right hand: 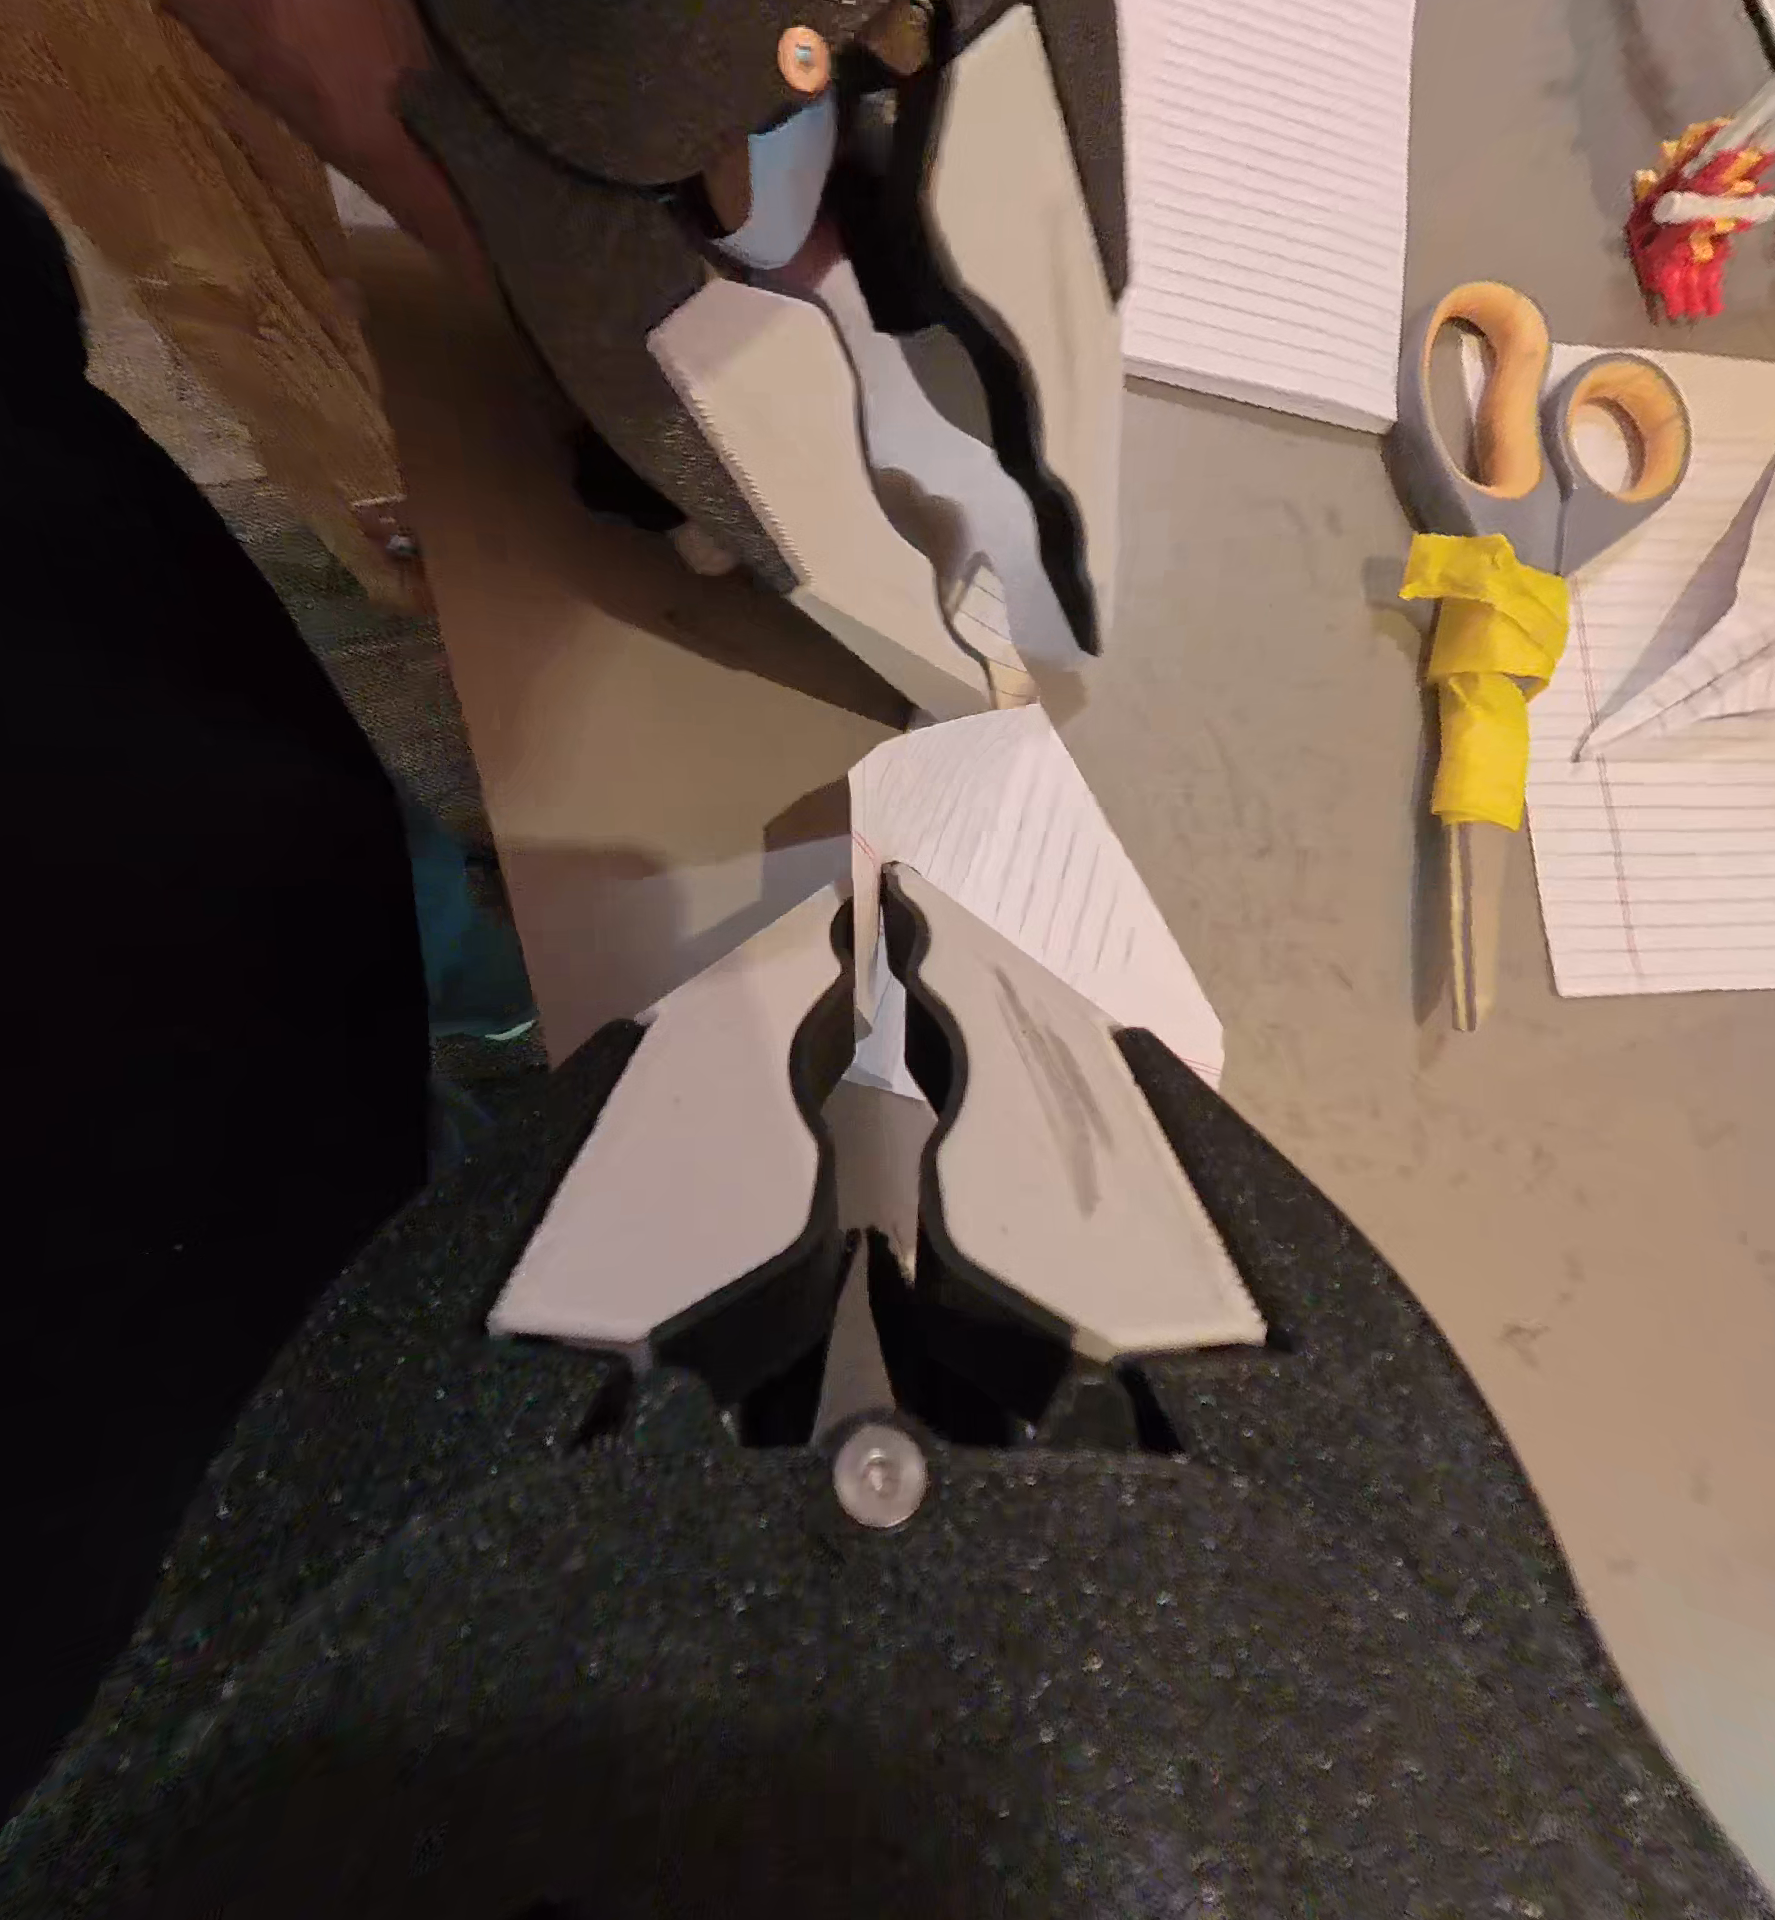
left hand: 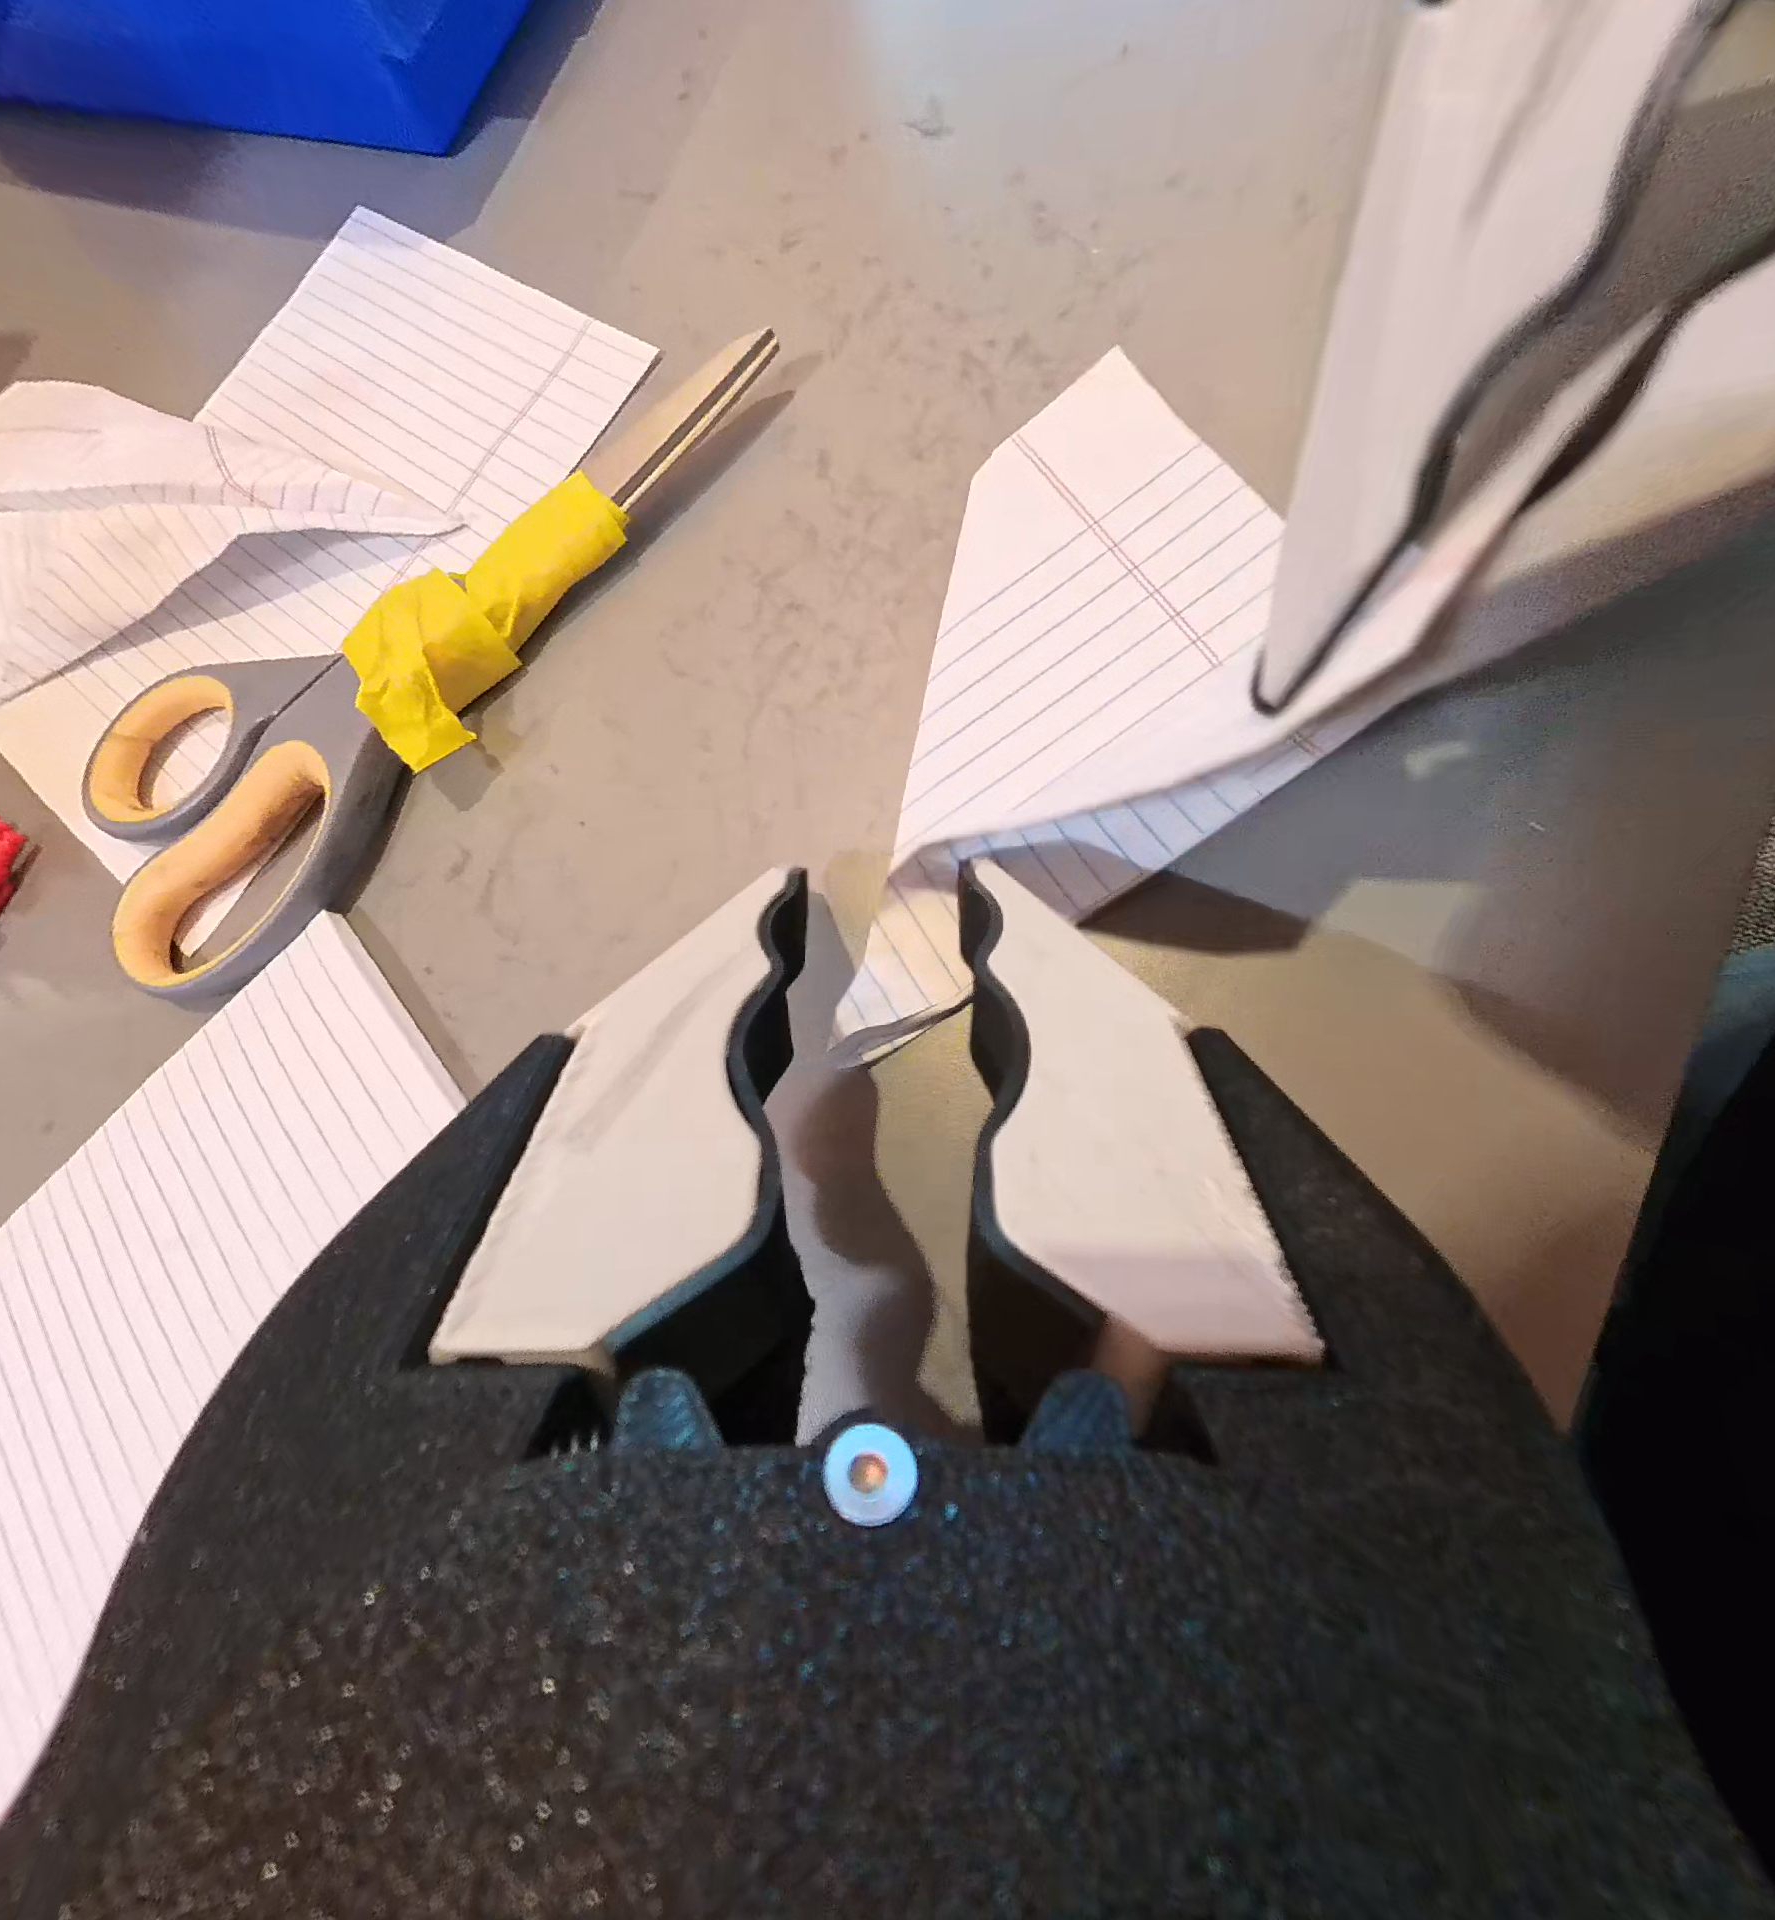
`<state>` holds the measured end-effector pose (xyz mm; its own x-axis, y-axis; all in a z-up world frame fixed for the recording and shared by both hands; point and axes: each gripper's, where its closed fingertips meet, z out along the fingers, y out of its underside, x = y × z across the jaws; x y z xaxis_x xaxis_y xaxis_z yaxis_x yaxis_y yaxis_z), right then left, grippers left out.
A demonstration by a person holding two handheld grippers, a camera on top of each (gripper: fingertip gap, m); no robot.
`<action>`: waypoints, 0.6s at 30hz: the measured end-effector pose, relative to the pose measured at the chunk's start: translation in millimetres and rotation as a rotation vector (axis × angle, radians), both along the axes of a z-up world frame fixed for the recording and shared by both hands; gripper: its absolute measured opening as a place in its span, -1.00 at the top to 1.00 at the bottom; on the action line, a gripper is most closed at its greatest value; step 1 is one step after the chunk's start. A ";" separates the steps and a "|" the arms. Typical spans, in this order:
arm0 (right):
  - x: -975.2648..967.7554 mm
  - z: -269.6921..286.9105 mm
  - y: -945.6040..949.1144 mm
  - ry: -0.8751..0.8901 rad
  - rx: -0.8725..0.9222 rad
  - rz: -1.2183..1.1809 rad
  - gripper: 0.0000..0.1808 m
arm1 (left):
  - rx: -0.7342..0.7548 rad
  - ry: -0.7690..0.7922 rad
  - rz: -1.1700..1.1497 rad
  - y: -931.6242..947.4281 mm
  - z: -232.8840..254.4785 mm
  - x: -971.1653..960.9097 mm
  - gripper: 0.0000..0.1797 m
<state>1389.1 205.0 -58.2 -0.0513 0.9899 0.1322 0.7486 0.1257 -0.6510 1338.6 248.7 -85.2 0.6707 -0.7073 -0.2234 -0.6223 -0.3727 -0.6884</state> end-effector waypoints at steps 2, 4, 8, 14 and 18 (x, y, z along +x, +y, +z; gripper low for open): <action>-1.2 -2.3 -4.2 -0.001 0.002 0.001 1.00 | 0.000 0.000 0.001 0.1 0.2 -0.5 0.68; -1.7 -6.2 -7.1 -0.016 0.021 0.012 1.00 | 0.002 0.002 0.001 0.0 0.2 -0.4 0.68; -5.1 -10.3 -10.2 -0.018 0.034 -0.001 1.00 | 0.000 0.002 -0.001 -0.6 0.1 0.1 0.69; -6.1 -20.2 -14.1 -0.057 0.076 -0.008 1.00 | -0.006 -0.001 -0.005 -1.6 0.4 0.5 0.70; -1.7 -20.9 -9.3 -0.070 0.108 -0.015 1.00 | -0.009 -0.003 -0.009 -1.5 0.0 0.9 0.72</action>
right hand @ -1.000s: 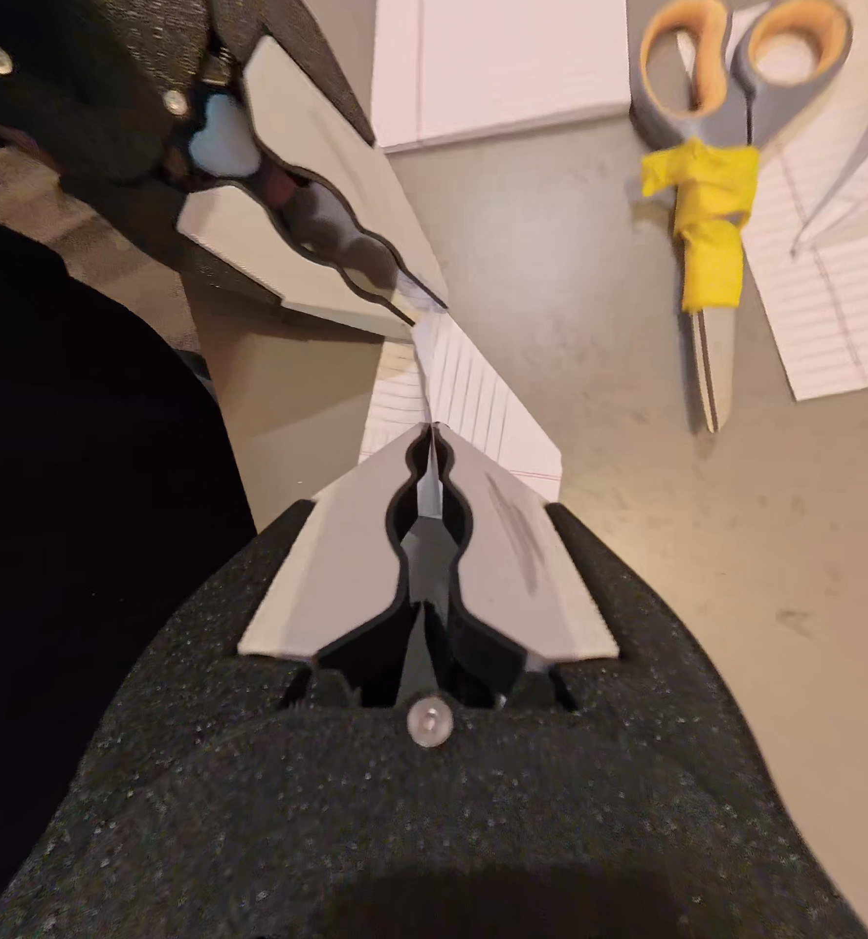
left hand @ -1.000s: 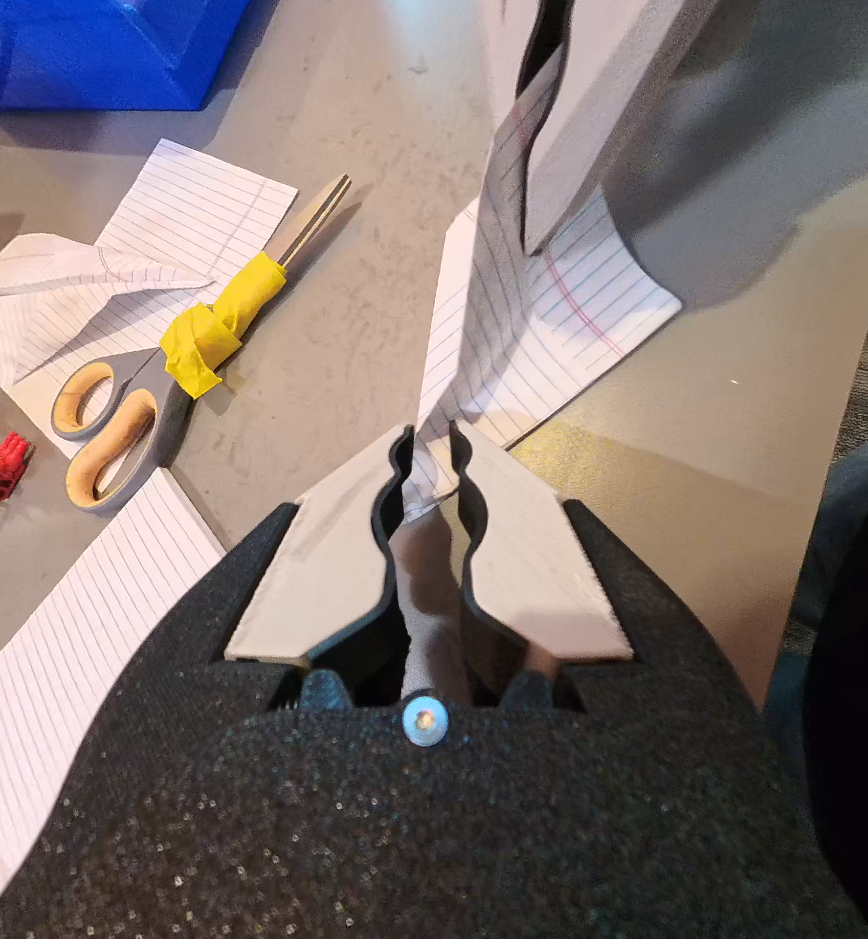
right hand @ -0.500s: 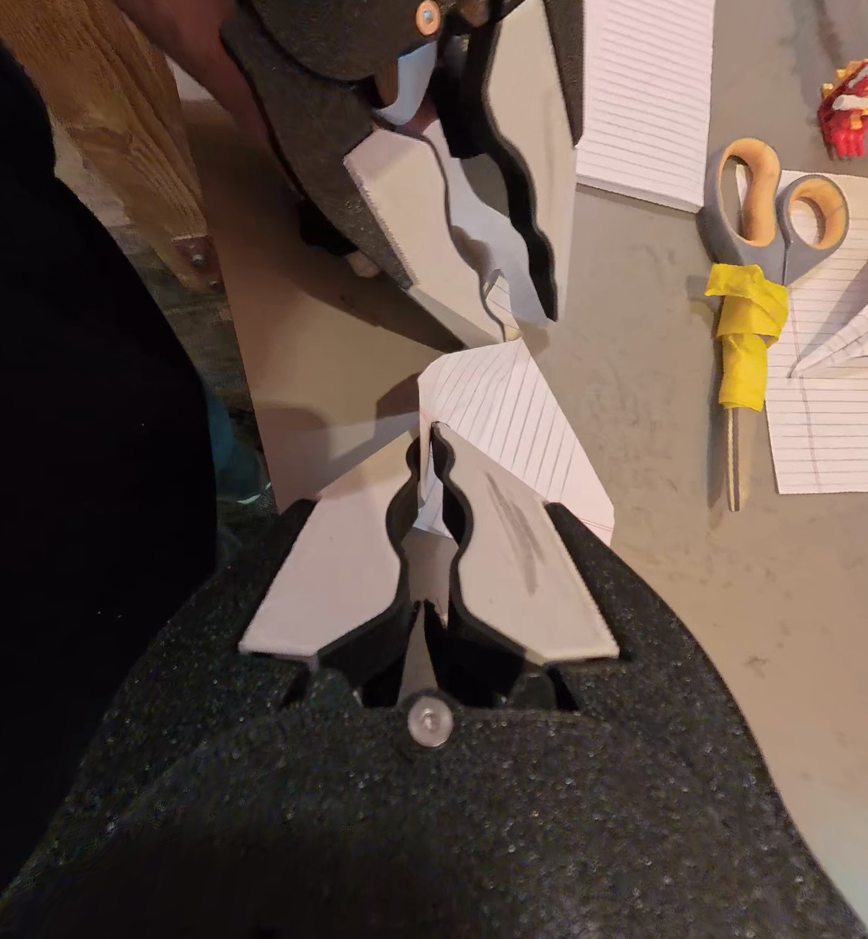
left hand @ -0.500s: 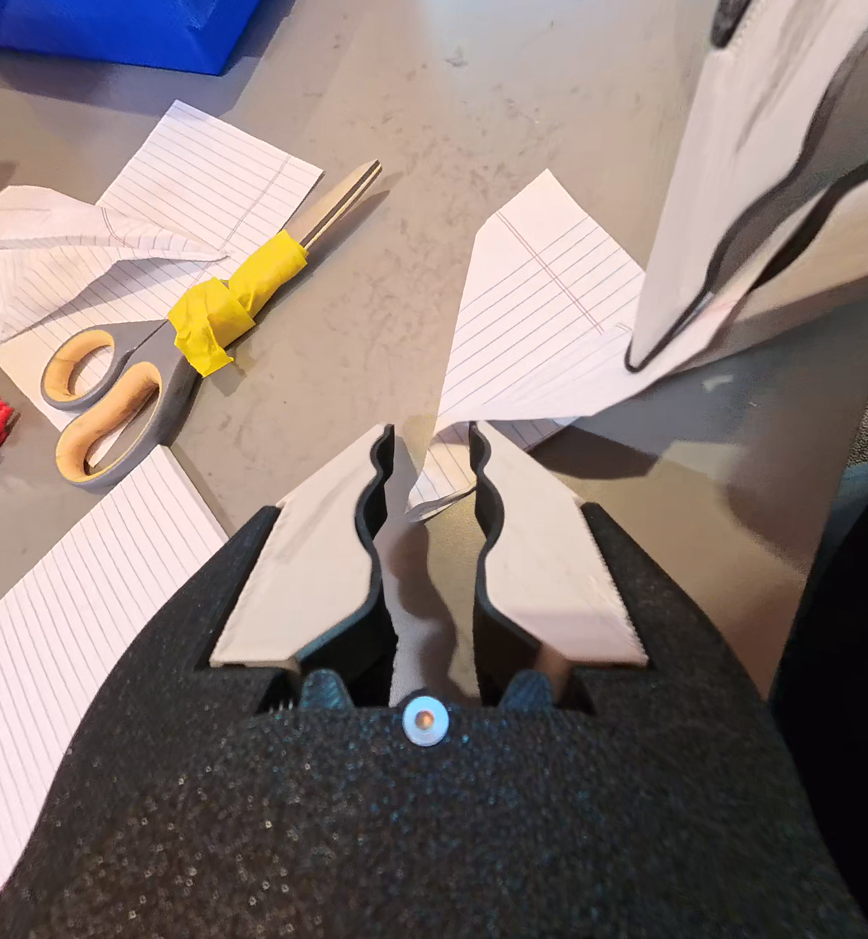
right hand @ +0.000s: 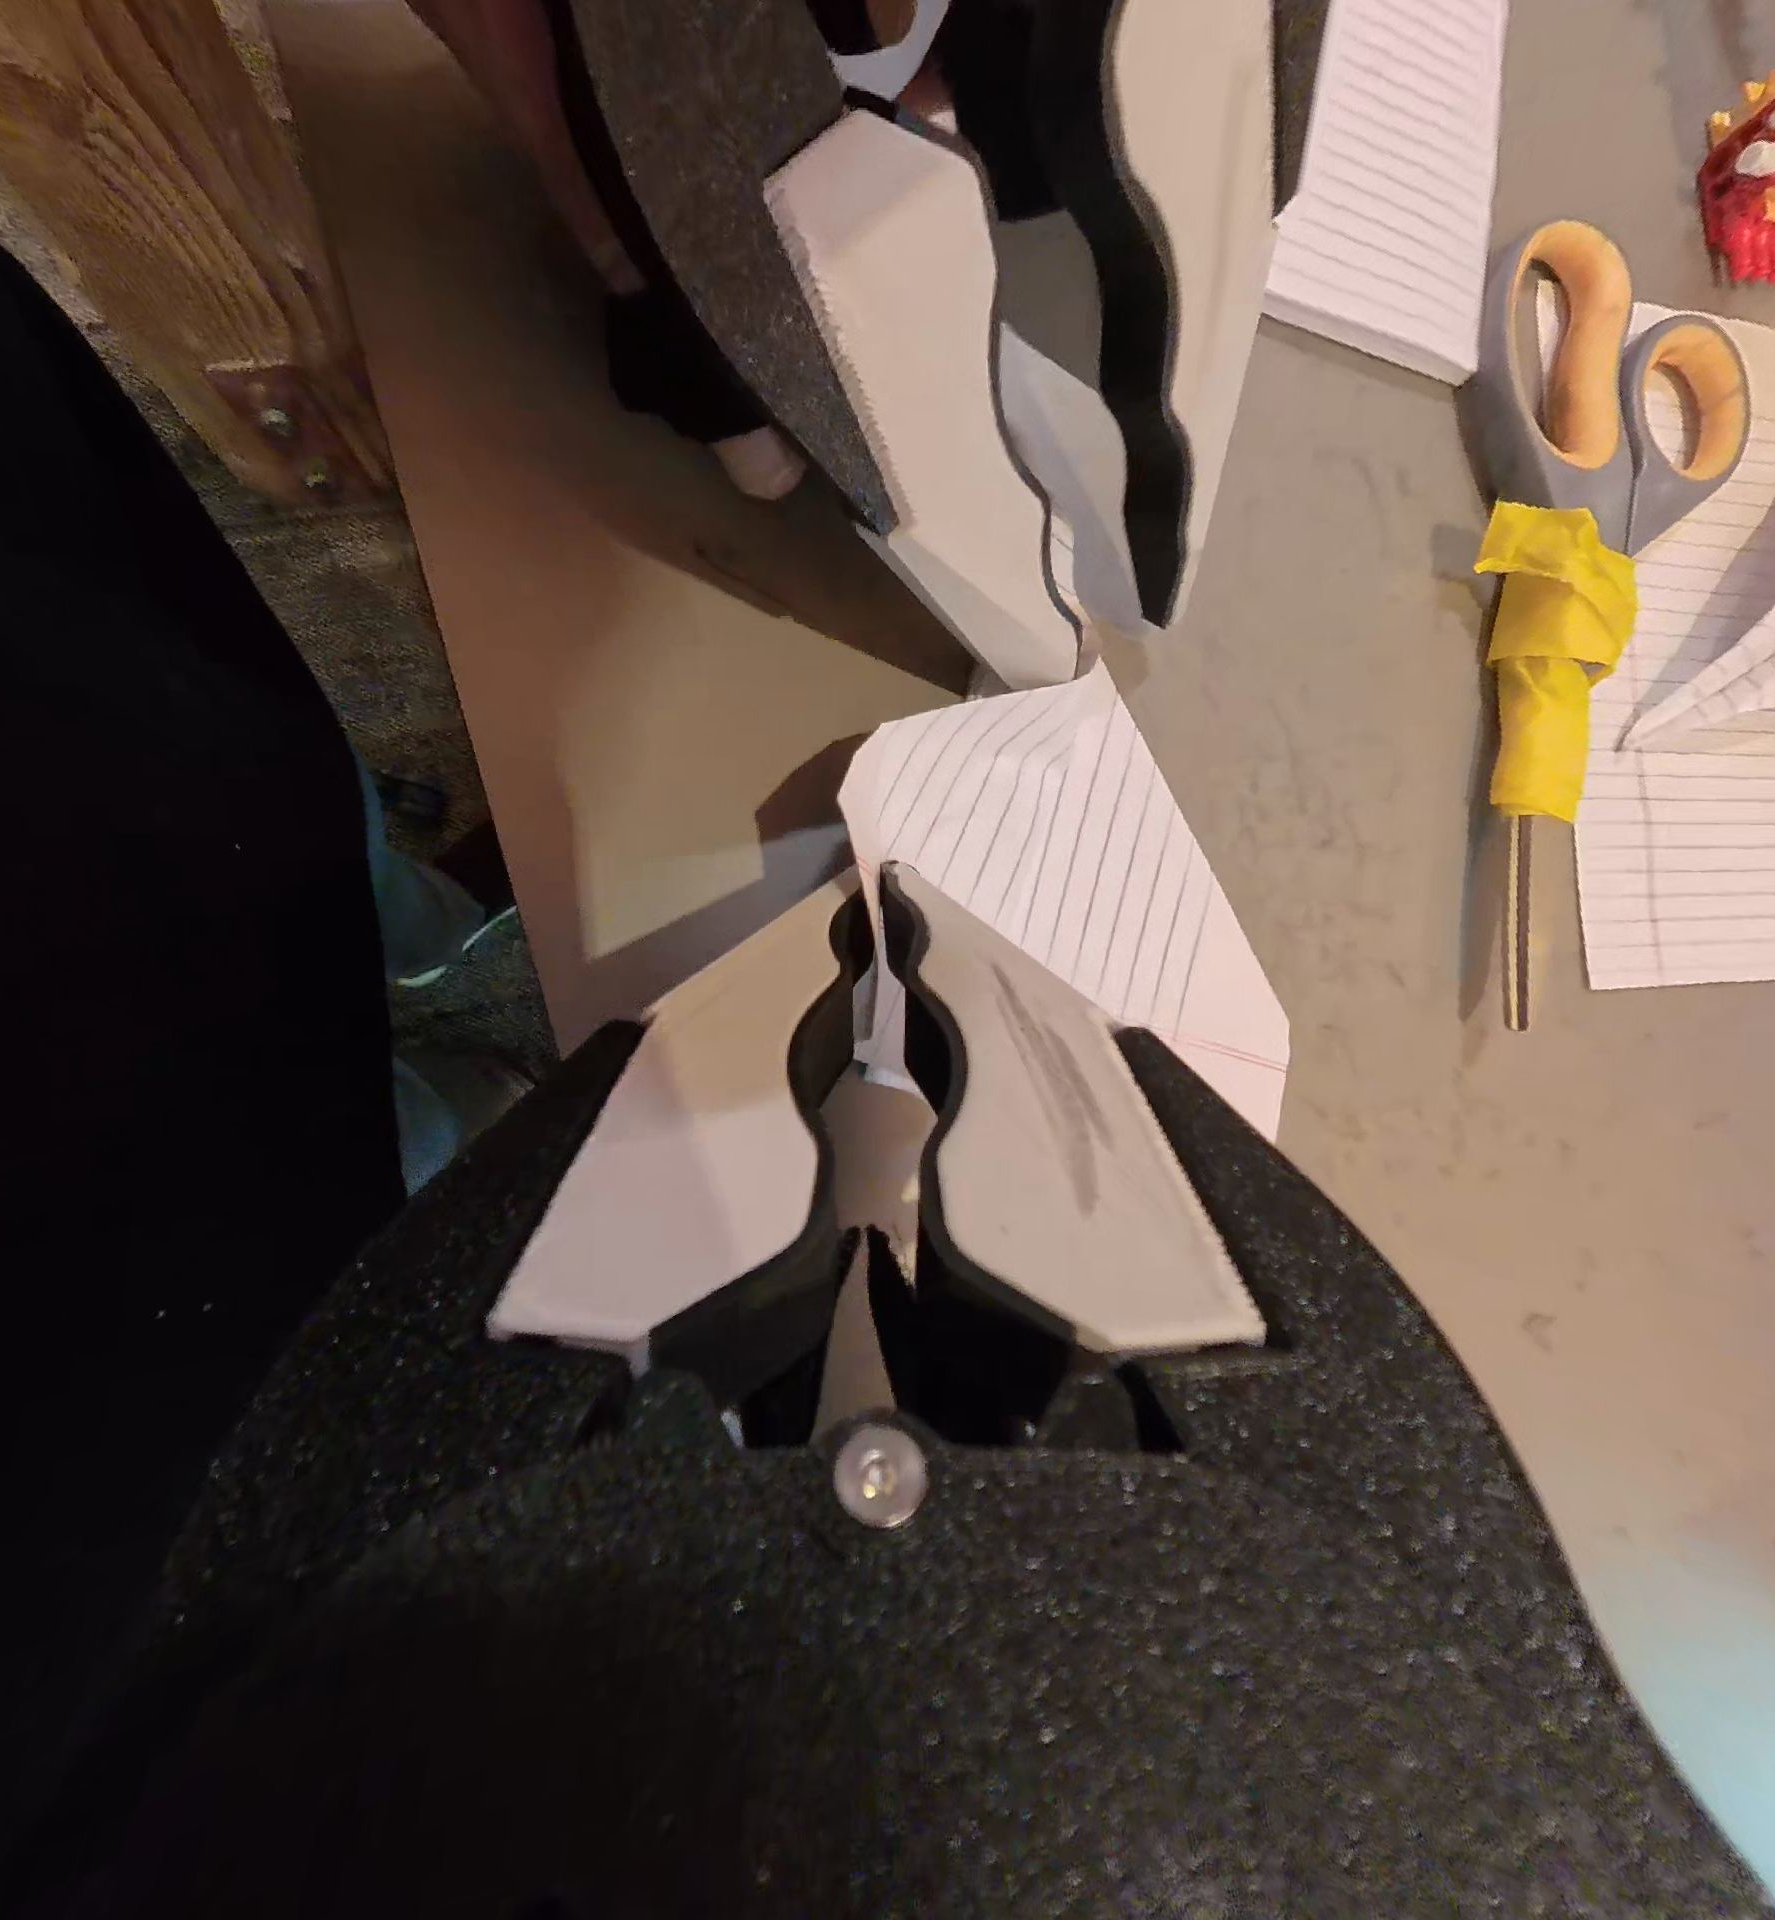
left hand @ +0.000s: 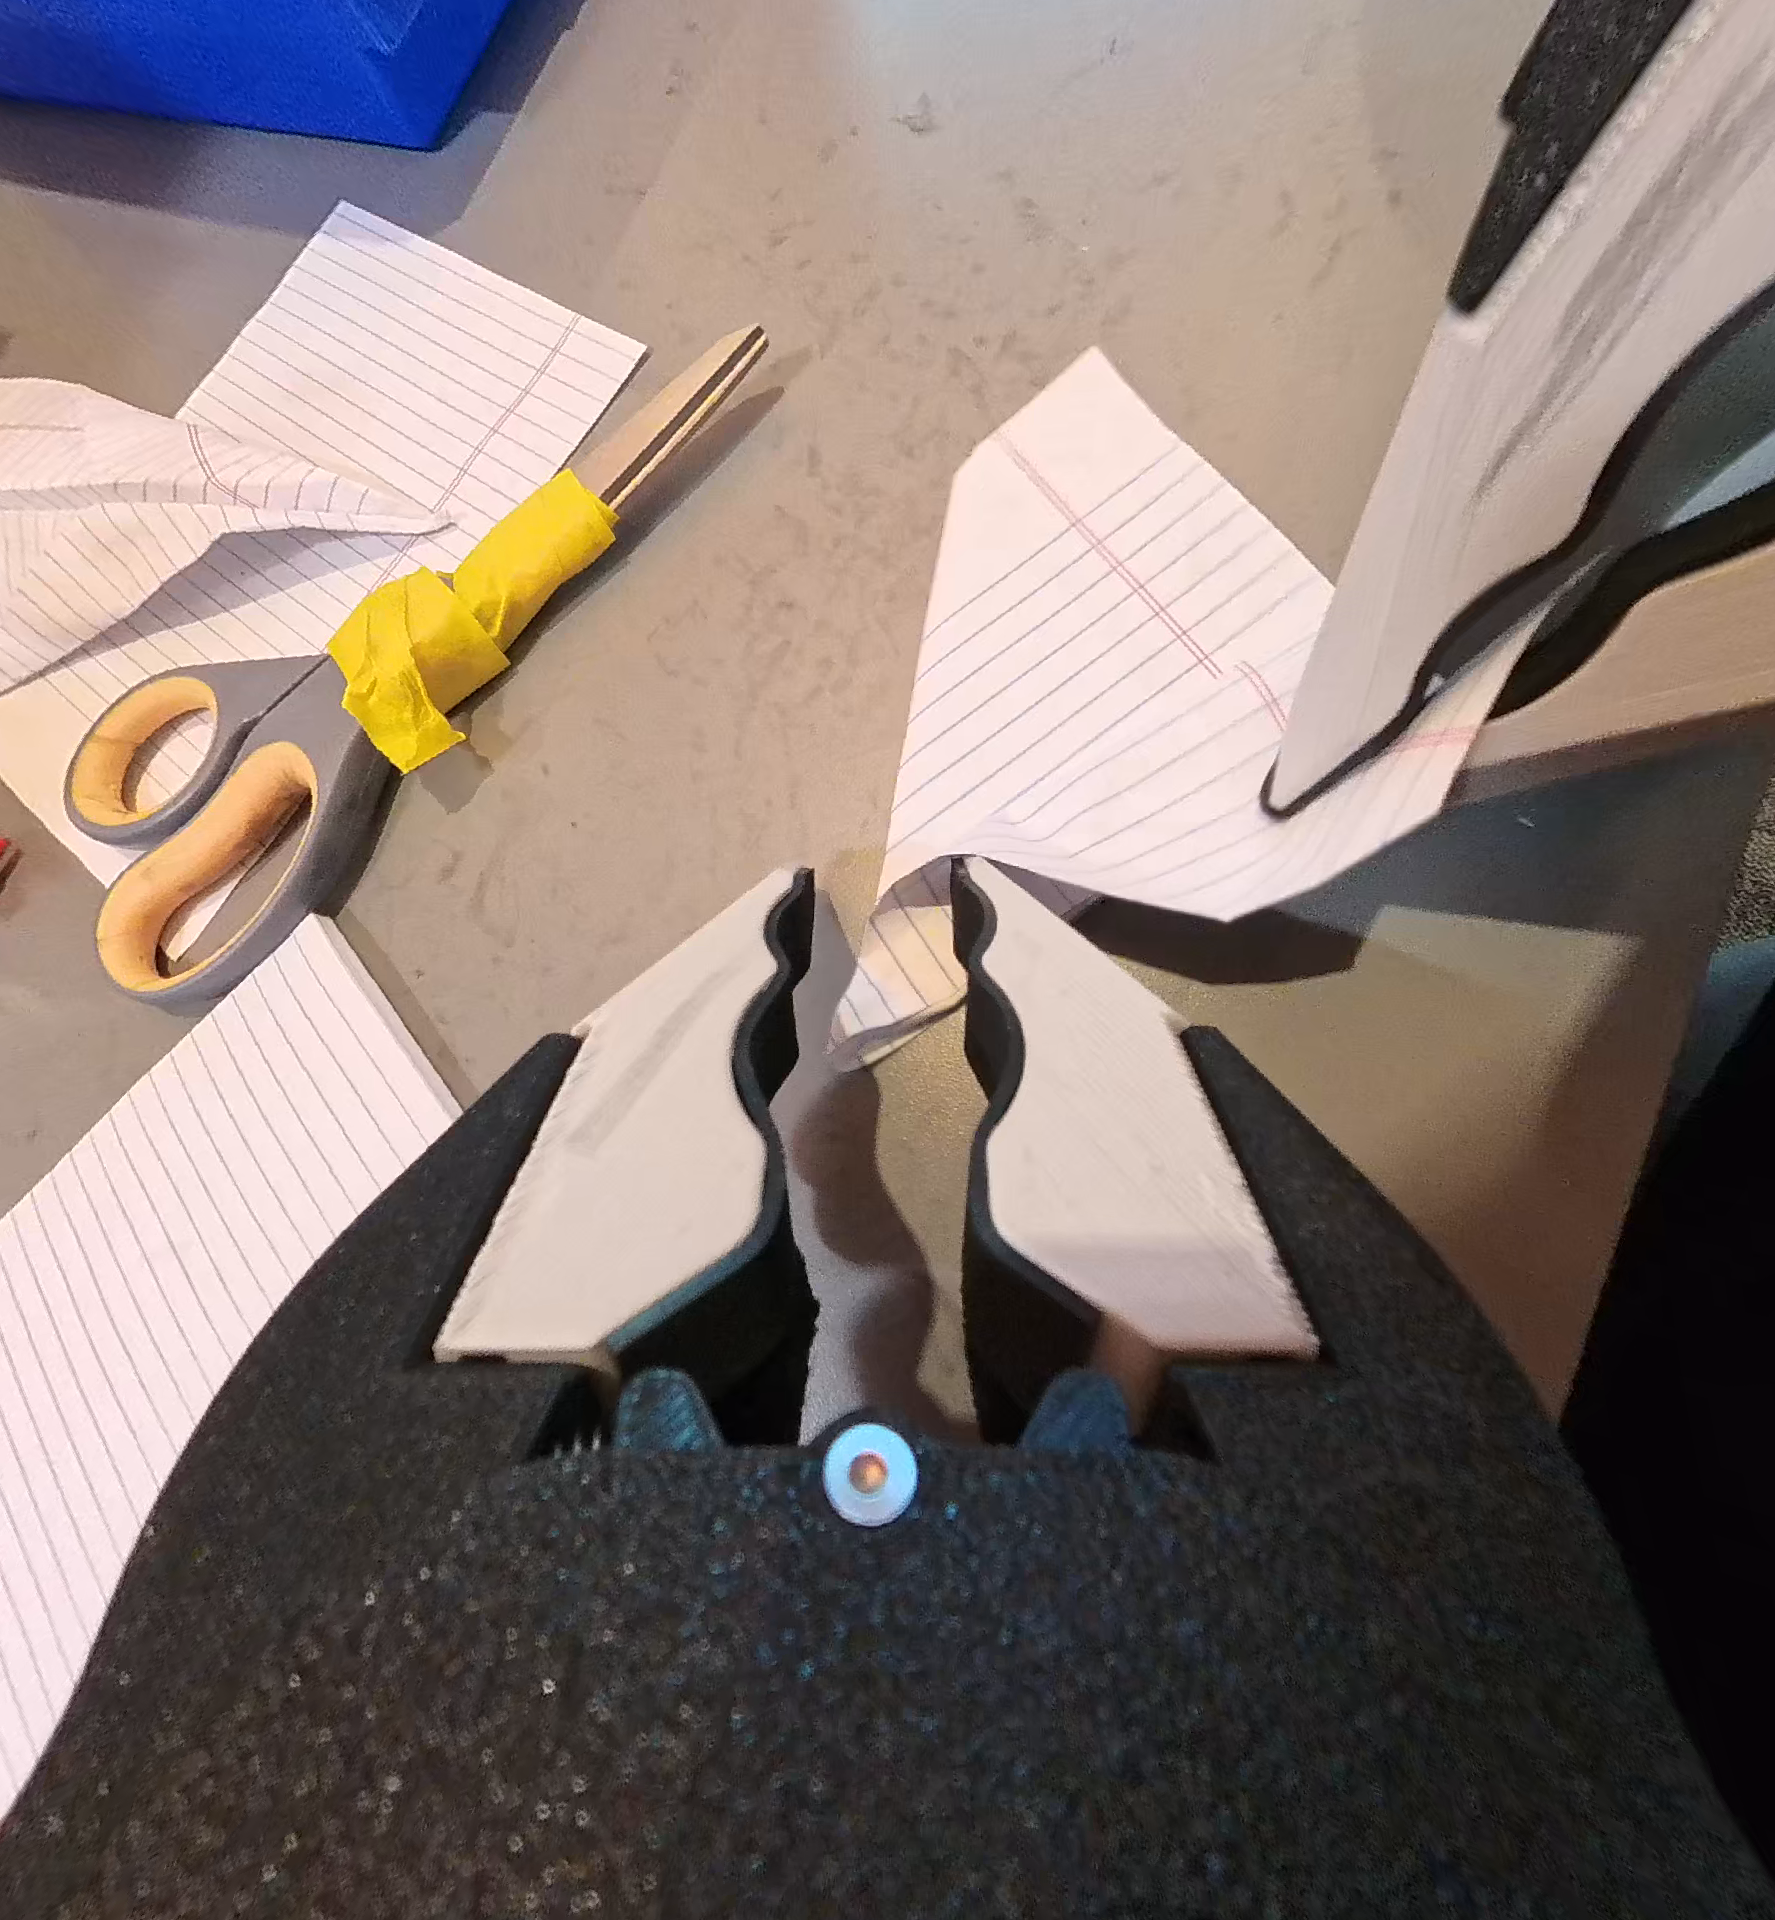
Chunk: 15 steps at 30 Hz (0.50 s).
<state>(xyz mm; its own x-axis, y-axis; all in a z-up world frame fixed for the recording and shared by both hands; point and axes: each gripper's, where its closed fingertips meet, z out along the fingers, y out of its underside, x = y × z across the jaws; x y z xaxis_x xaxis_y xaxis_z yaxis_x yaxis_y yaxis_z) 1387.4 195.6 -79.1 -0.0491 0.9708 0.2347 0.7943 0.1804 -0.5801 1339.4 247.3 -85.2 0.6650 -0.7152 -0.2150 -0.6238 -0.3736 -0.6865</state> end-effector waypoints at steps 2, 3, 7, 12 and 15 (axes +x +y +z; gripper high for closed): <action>1.8 5.3 4.9 0.032 -0.010 -0.021 1.00 | -0.005 -0.003 -0.002 -0.9 0.0 0.3 0.73; 4.9 6.2 9.1 0.036 -0.015 -0.042 1.00 | -0.006 -0.004 -0.004 -1.3 0.2 0.7 0.73; 12.8 11.7 22.7 0.079 -0.053 -0.099 1.00 | -0.005 0.000 -0.016 -2.4 -0.2 2.2 0.77; 22.4 11.5 41.2 0.073 -0.039 -0.142 1.00 | 0.001 0.013 -0.041 -3.9 -1.2 4.3 0.85; 22.4 9.0 42.8 0.058 -0.008 -0.123 1.00 | 0.008 0.022 -0.052 -3.8 -1.8 5.2 0.89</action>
